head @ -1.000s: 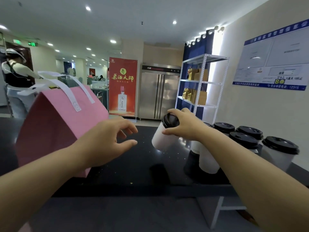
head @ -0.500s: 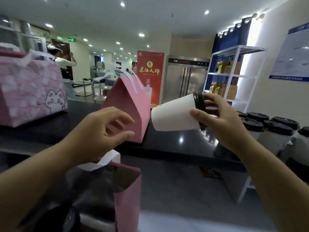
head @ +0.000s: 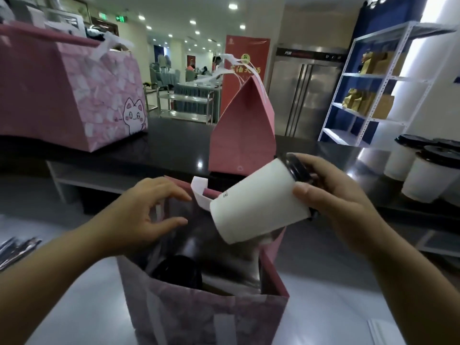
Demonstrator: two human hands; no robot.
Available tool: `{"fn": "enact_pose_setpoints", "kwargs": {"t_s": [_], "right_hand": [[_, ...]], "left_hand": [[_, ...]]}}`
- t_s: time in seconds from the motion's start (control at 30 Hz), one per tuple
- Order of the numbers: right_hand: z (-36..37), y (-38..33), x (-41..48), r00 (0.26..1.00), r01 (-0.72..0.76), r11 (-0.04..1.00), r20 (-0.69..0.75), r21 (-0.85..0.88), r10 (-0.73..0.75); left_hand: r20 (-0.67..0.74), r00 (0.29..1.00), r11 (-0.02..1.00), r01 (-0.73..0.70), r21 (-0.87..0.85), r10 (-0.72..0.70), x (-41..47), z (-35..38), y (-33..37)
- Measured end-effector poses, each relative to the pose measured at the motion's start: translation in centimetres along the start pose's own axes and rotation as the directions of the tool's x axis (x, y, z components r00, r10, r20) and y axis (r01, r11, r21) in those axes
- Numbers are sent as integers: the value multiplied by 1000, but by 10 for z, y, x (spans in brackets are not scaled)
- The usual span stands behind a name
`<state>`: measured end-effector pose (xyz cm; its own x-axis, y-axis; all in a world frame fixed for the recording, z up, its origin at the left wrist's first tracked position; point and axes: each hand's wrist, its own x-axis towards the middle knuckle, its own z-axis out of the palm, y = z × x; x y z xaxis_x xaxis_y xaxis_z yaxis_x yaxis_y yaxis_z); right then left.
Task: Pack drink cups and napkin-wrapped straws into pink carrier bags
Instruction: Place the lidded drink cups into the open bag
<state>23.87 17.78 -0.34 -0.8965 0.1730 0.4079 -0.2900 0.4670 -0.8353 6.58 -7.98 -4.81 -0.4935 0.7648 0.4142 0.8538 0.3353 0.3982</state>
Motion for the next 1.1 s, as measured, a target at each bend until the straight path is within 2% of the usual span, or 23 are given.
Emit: {"fn": "enact_pose_setpoints", "kwargs": {"t_s": [0.1,0.2,0.33,0.43,0.7,0.93,1.1], "right_hand": [[19,-2,-2,994,-39,981,95,-192,58],[38,-12,-2,967,17,907,237,-420,92],[60,-26,4,903,106,756,382,-646,200],[77,-31,9,862,199,632,440,-749,250],[114,-9,12,760,324,374,475,-869,444],[131,16,9,693,344,355,490,-869,529],[135,29,6,681,353,351,496,-867,540]], "left_hand": [[230,973,1000,4,25,-9,-4,-5,-11],[430,899,997,73,34,-81,-4,-8,-11],[504,860,997,77,27,-80,-3,-8,-5],[535,843,998,66,10,-61,-3,-4,-4],[625,778,996,21,83,-68,-4,-4,3],[646,760,996,8,94,-67,-7,-4,2],[636,771,999,-2,52,-32,-8,-4,0]]}}
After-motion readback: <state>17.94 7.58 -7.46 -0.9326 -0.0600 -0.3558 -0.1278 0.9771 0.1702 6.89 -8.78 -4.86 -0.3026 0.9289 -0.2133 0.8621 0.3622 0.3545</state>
